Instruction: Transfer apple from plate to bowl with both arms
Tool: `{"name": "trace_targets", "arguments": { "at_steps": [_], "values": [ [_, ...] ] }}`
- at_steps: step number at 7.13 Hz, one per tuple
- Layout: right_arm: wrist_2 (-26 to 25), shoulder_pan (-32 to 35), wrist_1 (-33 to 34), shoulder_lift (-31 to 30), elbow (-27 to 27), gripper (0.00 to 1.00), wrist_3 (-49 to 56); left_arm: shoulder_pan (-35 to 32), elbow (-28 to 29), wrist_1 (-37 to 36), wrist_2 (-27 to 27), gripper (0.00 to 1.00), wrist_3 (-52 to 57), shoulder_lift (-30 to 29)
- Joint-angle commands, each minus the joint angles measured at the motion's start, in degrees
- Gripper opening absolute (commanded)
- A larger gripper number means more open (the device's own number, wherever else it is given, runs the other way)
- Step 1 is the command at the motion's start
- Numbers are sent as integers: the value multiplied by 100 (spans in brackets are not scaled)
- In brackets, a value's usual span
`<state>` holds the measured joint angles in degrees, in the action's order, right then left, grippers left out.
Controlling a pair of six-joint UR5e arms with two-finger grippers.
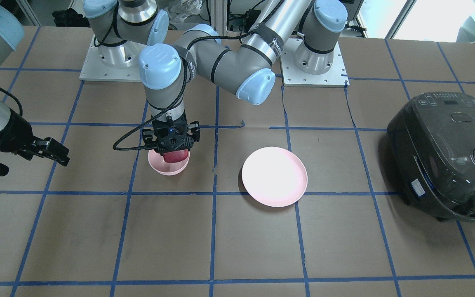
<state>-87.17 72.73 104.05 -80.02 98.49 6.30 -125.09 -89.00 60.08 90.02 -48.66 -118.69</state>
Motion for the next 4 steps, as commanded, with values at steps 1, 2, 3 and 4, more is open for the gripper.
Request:
{"name": "trace_targets", "arguments": {
  "at_steps": [1,2,3,4],
  "values": [
    [-230,-4,2,-5,4,100,3,-147,31,-136,34,0,-12,-241],
    [-230,-4,2,-5,21,100,-6,-182,31,-285,42,0,6,-251],
    [-239,-4,2,4,21,100,-15,-183,31,-304,190,7,41,-277],
    [-239,-4,-7,-5,21,100,-23,-183,14,-304,366,24,154,-303]
  ]
}}
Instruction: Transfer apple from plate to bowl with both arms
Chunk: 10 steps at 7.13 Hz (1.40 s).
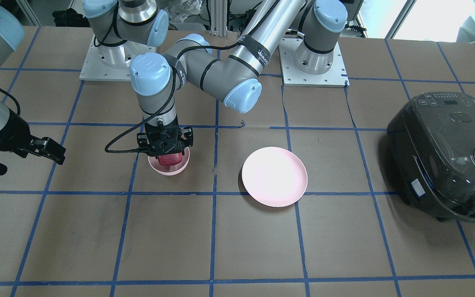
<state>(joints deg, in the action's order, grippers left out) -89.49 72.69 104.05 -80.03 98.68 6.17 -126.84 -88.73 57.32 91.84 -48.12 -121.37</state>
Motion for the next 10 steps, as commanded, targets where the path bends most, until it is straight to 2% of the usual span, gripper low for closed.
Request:
{"name": "trace_targets", "arguments": {
  "at_steps": [1,3,4,5,8,10],
  "values": [
    [-7,0,-7,5,11,100,-11,-8,-48,-28,185,37,110,-53],
    [20,9,-25,-4,11,100,-72,-8,-57,-54,185,57,136,-79],
    [11,9,-16,-4,3,100,-72,-8,-48,-63,177,72,119,-88],
    [-7,0,-16,-12,-6,100,-72,-8,-39,-71,176,100,119,-88],
    [-16,0,-16,-47,-24,100,-72,-8,31,-71,124,100,249,147],
    [2,-9,1,-48,-41,100,-29,280,-30,24,203,100,1124,630]
  ]
}}
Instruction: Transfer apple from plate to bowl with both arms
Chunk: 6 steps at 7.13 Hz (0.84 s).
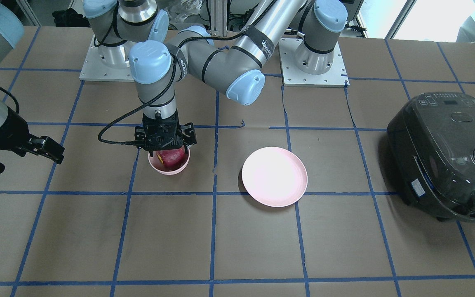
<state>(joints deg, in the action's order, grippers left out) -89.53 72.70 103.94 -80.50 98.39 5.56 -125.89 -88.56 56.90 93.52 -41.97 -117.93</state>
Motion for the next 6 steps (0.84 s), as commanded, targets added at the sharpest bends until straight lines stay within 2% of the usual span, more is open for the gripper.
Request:
{"name": "trace_targets", "arguments": {
  "at_steps": [1,3,4,6],
  "values": [
    [23,-1,-14,-10,-30,100,33,605,-82,397,26,100,923,627],
    [111,112,-136,-288,-205,100,-19,1580,-30,1337,-78,100,2231,1444],
    [85,487,-320,-578,-302,100,-124,2194,31,1672,-566,100,2881,1744],
    [84,1060,-854,-852,-679,100,-529,2997,163,2646,-642,100,3806,2412]
  ]
}}
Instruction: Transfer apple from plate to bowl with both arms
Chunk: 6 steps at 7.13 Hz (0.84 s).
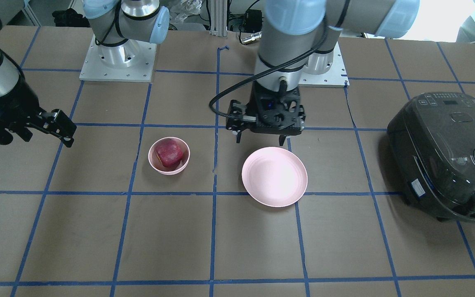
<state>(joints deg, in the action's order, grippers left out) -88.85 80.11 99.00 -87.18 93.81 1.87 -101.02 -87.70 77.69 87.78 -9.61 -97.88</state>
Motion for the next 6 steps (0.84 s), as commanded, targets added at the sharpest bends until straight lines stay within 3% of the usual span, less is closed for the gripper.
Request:
{"name": "trace_targets", "arguments": {
  "at_steps": [1,6],
  "values": [
    [17,460,-398,-185,-267,100,-186,905,130,859,-59,100,1052,636],
    [-70,725,-697,-299,-267,100,-178,1313,175,897,1,100,1268,673]
  ]
}}
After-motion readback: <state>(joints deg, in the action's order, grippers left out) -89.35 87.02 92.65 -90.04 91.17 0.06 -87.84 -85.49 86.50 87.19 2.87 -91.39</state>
